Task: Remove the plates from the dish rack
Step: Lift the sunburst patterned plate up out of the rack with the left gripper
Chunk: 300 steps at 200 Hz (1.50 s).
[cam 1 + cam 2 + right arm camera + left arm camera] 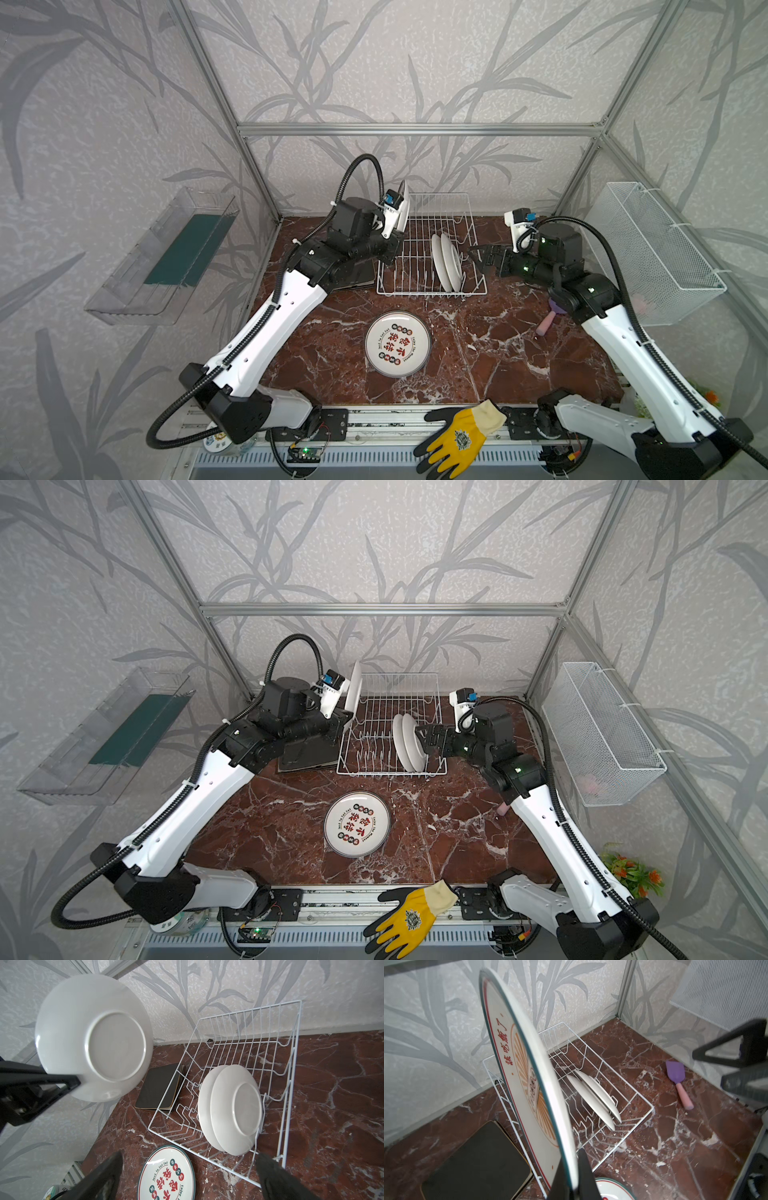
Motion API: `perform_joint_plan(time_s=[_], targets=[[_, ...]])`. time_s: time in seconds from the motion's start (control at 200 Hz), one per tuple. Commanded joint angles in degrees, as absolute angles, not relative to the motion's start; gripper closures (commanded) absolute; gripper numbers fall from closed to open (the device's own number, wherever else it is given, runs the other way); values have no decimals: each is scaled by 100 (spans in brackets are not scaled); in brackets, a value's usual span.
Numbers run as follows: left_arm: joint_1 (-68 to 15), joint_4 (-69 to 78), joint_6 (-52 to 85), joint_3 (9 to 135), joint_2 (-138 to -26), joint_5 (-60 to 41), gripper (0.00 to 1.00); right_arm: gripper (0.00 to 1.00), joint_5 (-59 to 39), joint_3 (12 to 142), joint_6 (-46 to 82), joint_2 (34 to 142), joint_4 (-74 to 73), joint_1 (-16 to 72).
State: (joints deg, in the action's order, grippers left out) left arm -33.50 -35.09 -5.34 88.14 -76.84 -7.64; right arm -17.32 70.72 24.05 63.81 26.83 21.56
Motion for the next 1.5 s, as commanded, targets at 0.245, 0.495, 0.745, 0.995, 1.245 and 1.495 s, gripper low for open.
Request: perform_joint_plan(time_s=[0.245,0.495,0.745,0.995,1.245,1.495], targets=[[-3740,-2411,-2988,7762,-7038,202,100,0,-3000,7338,3699,6882,1875,2180],[-4163,-2371,-4269,7427,-7073,821,100,6,-2892,7502,4079,7173,1849,2190],[-4468,-1956,-5532,6848,-7101,1503,100,10,-2779,7330,4470,7274,1527,2244],[-4636,-1915,-5895,6871,-7206,1584,100,15,-2502,7494,4435,7565,1945,2379],[-4832,-2035,-6182,6812,-7316,1702,100,30,-2215,7608,4457,7797,2163,2476],[-4965,-1953,-6574,6726,-7417,1880,100,43,-1996,7879,4387,8148,2512,2607]])
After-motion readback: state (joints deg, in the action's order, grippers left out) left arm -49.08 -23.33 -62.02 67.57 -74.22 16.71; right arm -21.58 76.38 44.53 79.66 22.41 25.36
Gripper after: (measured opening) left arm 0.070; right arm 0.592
